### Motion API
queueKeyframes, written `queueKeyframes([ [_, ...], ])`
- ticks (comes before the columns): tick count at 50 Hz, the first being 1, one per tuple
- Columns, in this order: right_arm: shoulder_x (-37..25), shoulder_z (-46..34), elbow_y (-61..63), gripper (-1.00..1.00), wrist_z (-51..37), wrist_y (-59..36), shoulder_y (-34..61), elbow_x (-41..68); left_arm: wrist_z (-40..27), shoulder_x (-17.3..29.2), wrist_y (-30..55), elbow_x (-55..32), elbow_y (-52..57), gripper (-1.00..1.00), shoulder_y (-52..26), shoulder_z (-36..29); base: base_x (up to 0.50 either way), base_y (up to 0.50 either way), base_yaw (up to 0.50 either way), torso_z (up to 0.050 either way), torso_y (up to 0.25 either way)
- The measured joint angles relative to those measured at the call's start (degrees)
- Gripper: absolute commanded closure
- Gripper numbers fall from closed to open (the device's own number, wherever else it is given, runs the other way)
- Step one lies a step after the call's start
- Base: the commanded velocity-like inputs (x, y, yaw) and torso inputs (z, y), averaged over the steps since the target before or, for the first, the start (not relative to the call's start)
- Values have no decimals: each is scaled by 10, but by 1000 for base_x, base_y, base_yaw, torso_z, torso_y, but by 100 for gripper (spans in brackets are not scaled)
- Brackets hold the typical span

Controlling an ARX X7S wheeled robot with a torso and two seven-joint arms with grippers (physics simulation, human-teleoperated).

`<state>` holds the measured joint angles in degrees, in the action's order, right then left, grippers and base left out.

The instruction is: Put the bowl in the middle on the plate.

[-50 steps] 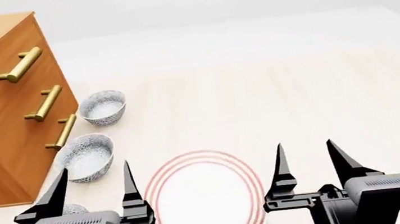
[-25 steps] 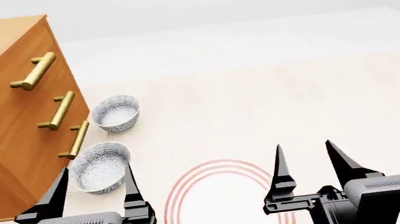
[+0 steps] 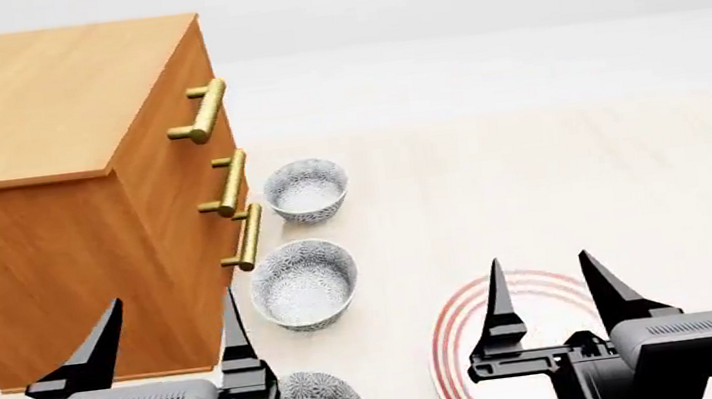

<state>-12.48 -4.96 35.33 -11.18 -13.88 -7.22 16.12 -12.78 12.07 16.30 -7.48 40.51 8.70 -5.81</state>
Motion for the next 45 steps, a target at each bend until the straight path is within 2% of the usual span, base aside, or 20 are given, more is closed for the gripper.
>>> queueKeyframes([
  [25, -13, -12, -5, -100, -16, 10, 1, 5, -16, 14, -2, -9, 0, -100, -1, -11, 0, 10, 0, 0, 0],
  [45, -24, -18, 3, -100, -26, 13, -1, 12, -29, 24, -10, -26, 31, -100, 9, -9, 0, 0, 0, 0, -240],
])
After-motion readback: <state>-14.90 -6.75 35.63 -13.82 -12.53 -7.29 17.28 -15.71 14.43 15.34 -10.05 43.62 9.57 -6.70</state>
